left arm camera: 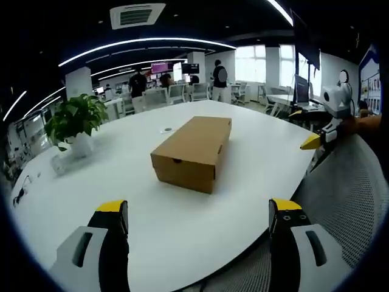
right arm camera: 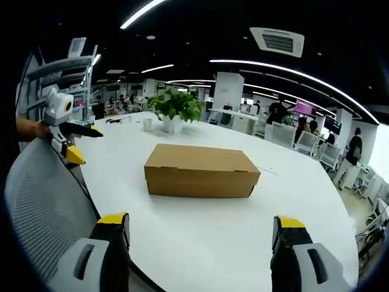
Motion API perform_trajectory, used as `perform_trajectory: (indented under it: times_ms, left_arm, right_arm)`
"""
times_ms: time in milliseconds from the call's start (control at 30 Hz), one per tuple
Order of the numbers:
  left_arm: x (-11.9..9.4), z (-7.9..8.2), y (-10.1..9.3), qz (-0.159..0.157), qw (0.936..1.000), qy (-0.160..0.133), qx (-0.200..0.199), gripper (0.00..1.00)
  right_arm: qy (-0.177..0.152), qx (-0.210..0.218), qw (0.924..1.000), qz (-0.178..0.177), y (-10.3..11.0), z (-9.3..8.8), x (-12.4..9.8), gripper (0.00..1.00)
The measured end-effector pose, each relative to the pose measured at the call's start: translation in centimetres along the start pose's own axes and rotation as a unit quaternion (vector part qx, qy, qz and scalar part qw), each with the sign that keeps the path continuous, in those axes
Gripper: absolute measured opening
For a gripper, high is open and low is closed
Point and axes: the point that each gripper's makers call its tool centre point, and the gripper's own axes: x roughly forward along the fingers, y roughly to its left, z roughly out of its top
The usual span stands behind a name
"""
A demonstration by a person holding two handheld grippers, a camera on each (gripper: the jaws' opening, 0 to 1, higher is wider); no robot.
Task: Operate the shoe box by opening the lid, removing the specified soft item, and placing it in the target area until the item is outside and the box remains undamaged.
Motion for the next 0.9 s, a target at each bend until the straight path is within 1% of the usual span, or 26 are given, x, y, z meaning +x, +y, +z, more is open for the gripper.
perform_trajectory:
  times_ms: [300,833,900]
  left_arm:
    - [0.03,-0.17,-0.14,-0.003,1.0000,0.005,0.000,1.00]
    - [0.09,-0.24,-0.10,0.000,1.0000,0.008,-0.004,1.00]
    - [0.09,-0.28,0.04,0.004,0.9999,0.010,0.000,1.00]
  right_arm:
    - [0.001,0.000,1.0000,0.000,0.05,-0.04,0.00,0.98]
    - [-0.002,0.001,1.0000,-0.003,-0.24,0.16,-0.17,0.98]
    - [-0.002,0.003,1.0000,-0.003,-0.28,0.15,-0.18,0.98]
